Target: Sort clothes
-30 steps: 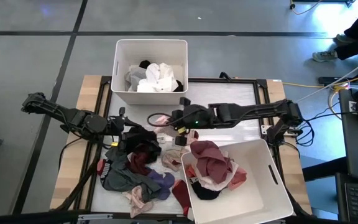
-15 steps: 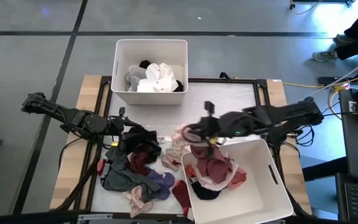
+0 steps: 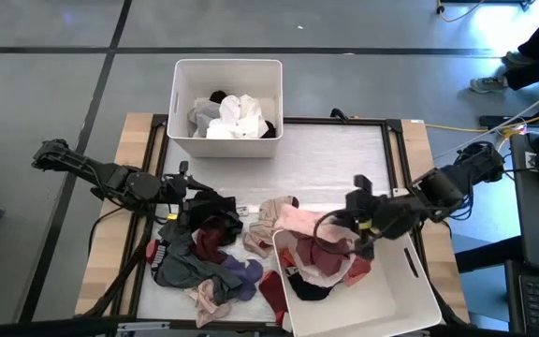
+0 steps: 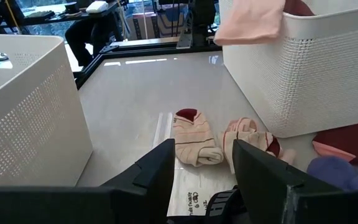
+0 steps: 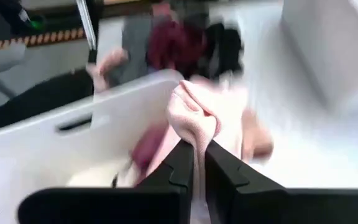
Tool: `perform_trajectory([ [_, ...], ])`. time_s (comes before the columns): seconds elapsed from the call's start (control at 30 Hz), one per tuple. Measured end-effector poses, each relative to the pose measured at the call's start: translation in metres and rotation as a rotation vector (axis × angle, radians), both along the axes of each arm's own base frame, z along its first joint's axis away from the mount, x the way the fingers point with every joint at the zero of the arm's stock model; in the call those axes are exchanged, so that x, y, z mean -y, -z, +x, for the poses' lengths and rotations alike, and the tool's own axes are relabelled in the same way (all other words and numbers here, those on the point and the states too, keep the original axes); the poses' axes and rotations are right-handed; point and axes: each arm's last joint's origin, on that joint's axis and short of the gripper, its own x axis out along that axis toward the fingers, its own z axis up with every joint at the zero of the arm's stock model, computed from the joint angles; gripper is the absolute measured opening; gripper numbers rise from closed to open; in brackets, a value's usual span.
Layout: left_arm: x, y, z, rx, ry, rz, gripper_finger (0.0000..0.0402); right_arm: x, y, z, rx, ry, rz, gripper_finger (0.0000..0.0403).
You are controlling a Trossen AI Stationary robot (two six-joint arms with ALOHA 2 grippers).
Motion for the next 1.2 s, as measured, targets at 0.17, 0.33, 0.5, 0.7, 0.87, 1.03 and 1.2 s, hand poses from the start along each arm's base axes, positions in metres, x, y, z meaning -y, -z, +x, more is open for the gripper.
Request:
perform_trajectory([
  [0.17, 0.0, 0.0, 0.0, 0.0, 0.0, 0.0, 0.0153, -0.005, 0.02, -0.02, -0.216, 0.19, 0.12, 0.0028],
  [0.33, 0.0, 0.0, 0.0, 0.0, -0.003, -0.007, 0.0153, -0.014, 0.051, -0.029, -0.489, 0.377, 0.321, 0.0028],
  [0.5, 0.0, 0.0, 0.0, -0.001, 0.0, 0.001, 0.0153, -0.028, 0.083, -0.032, -0.715, 0.511, 0.493, 0.0028],
  [0.7, 0.0, 0.0, 0.0, -0.005, 0.006, 0.019, 0.0153, -0.025, 0.124, -0.039, -0.844, 0.692, 0.441, 0.0036],
  [0.87, 0.0, 0.0, 0.0, -0.006, 0.009, 0.031, 0.0153, -0.027, 0.13, -0.041, -0.972, 0.721, 0.514, 0.0093],
  [1.03, 0.0, 0.0, 0.0, -0.007, 0.014, 0.044, 0.0153, -0.028, 0.107, -0.04, -0.934, 0.739, 0.612, 0.0169],
  [1.2, 0.0, 0.0, 0.0, -0.007, 0.014, 0.043, 0.0153, -0.028, 0.065, -0.035, -0.759, 0.725, 0.723, 0.0219],
])
